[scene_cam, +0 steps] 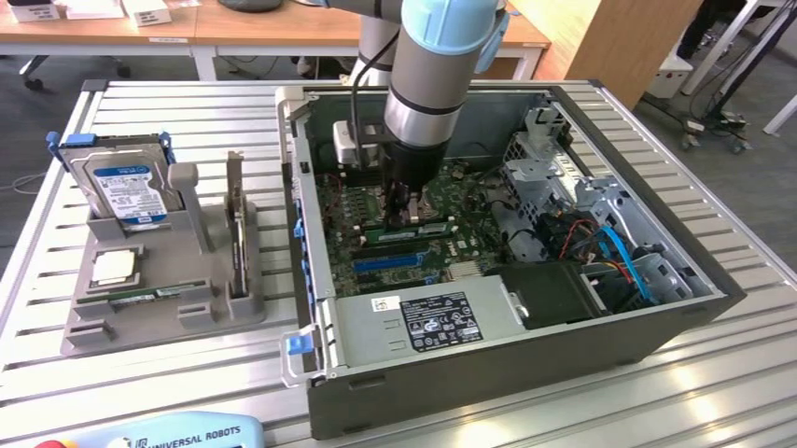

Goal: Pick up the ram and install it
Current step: 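Press down the ram until it locks into place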

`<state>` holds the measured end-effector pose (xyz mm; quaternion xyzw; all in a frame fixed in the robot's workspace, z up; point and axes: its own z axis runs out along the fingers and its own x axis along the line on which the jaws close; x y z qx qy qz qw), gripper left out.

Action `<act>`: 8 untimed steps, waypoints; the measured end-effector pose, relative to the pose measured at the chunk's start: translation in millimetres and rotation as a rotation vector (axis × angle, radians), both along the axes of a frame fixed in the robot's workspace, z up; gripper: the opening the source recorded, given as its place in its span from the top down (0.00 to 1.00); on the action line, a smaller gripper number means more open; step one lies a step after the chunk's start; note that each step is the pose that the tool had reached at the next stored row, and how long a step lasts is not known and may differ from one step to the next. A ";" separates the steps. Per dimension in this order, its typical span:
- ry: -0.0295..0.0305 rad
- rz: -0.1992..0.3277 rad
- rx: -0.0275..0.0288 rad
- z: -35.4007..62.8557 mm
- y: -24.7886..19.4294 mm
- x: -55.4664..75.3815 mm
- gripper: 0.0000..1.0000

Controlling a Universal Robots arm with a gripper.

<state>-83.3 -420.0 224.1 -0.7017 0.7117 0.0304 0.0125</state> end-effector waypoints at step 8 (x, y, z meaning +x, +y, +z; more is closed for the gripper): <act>0.0012 0.000 -0.0017 19.0 -0.2 -0.2 0.90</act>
